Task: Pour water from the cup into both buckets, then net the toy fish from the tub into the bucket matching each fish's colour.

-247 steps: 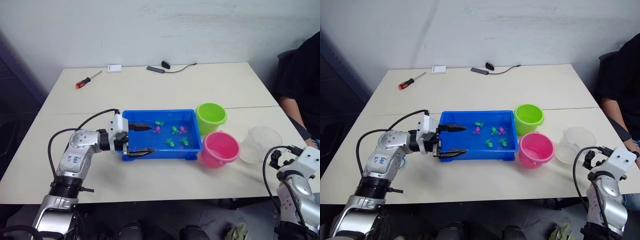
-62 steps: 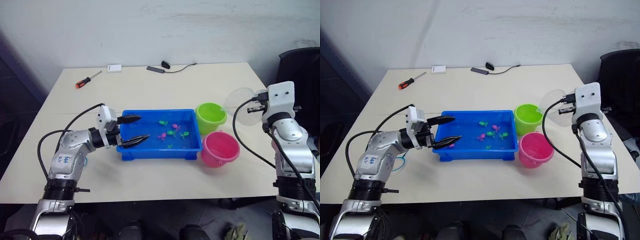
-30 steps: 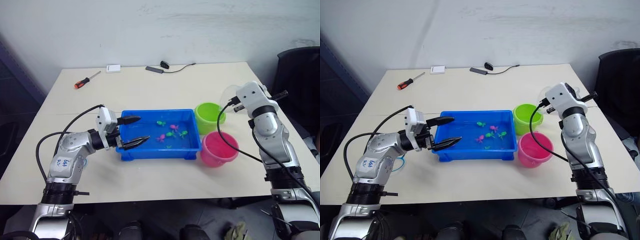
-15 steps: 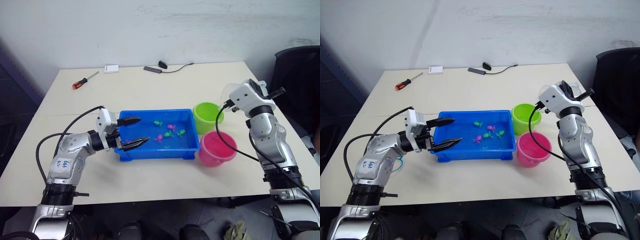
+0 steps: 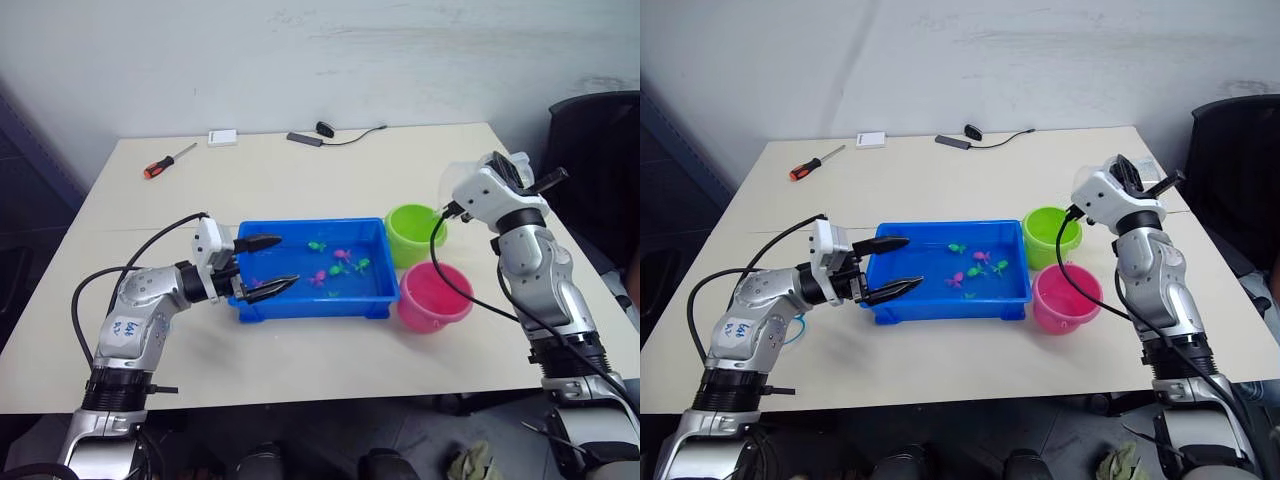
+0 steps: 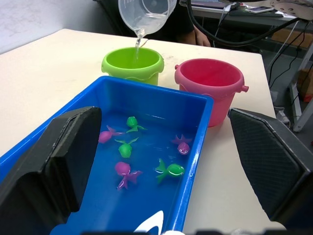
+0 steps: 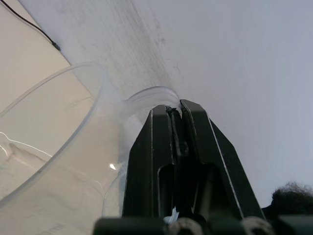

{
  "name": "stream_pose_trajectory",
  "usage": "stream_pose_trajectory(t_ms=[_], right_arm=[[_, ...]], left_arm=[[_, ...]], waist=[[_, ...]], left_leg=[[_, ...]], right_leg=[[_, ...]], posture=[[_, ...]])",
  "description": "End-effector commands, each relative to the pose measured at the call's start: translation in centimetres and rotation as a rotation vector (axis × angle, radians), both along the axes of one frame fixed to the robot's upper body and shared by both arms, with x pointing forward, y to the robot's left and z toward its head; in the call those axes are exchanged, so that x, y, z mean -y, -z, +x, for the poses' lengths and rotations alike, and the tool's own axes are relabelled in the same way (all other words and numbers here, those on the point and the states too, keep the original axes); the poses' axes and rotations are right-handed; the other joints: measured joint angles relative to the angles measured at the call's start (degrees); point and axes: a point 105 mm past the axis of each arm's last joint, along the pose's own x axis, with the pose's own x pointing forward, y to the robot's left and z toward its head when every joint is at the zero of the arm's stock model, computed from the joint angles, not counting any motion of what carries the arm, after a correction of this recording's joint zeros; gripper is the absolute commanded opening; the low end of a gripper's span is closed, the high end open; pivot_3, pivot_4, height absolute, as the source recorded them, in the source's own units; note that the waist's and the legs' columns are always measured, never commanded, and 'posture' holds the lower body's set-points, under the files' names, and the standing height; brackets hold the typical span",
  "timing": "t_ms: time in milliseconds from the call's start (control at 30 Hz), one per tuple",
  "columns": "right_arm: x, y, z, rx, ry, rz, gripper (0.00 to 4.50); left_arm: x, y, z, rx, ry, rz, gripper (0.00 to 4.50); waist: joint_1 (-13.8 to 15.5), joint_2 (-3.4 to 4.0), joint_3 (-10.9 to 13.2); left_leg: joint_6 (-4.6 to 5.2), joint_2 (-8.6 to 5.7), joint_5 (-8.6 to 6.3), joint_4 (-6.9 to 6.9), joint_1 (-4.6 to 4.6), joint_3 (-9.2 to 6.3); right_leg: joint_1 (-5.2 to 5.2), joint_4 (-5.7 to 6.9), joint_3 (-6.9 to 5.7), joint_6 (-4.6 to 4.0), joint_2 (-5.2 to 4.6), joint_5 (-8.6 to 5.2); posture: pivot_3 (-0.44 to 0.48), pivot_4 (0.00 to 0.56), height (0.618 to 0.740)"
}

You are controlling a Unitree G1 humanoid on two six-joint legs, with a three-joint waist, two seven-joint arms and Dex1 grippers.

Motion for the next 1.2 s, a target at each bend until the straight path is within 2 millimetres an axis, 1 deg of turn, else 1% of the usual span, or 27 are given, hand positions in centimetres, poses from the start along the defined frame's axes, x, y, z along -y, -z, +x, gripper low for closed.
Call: stream_pose_trajectory(t_ms=[33,600,833,1033,1100,1167,1200], right_arm=[[-0.3,-2.3,-0.5,0.086,-0.013,-0.029,0.01],[-0.9,-2.4,-0.6,0.097,-0.045,-0.053,0.01],[-0.8,-2.3,-0.6,0.090,-0.046,-0.034,0.01],[0.1,-2.0,-0.5,0.063,-0.038,0.112,0.01],[0.9,-1.7,-0.5,0.039,-0.030,0.247,0.01],[1.2,-1.4,-0.5,0.017,-0.039,0.343,0.01],[1.2,-1.3,-0.5,0.013,-0.039,0.364,0.01]], left_arm=[[-0.2,-1.3,-0.4,0.058,0.005,-0.013,4.50],[-0.1,-1.3,-0.3,0.059,0.006,-0.013,4.50],[-0.1,-1.3,-0.3,0.059,0.007,-0.014,4.50],[-0.1,-1.4,-0.3,0.061,0.009,-0.016,4.50],[-0.1,-1.4,-0.4,0.061,0.010,-0.018,4.50],[-0.2,-1.4,-0.4,0.060,0.011,-0.018,4.50],[-0.2,-1.4,-0.4,0.060,0.011,-0.018,4.50]], waist=[[0.0,-0.01,0.0],[0.0,-0.02,0.0],[0.0,-0.02,0.0],[0.0,-0.02,0.0],[0.0,-0.03,0.0],[0.0,-0.03,0.0],[0.0,-0.03,0.0]], left_leg=[[0.00,0.01,0.00,0.00,0.00,0.00],[0.00,0.03,-0.01,-0.01,0.00,0.00],[-0.01,0.05,-0.01,-0.01,0.00,0.00],[-0.01,0.27,-0.01,-0.01,0.00,0.01],[-0.01,0.28,-0.01,-0.01,0.00,0.02],[-0.01,0.31,-0.01,-0.01,-0.01,0.02],[-0.01,0.32,-0.01,-0.02,-0.01,0.03]], right_leg=[[0.00,0.00,0.00,0.00,0.00,0.00],[0.00,-0.04,0.00,-0.01,-0.01,0.00],[0.00,-0.04,0.00,-0.01,-0.02,0.00],[0.00,-0.05,0.00,-0.01,0.00,0.00],[0.00,-0.05,0.00,-0.01,0.00,0.00],[0.00,-0.05,0.00,-0.01,0.01,0.00],[0.00,-0.04,0.00,-0.01,0.01,0.00]], posture=[[0.000,0.150,0.733],[0.000,0.150,0.733],[0.000,0.150,0.733],[0.000,0.150,0.733],[0.000,0.150,0.733],[0.000,0.150,0.733],[0.000,0.150,0.733]])
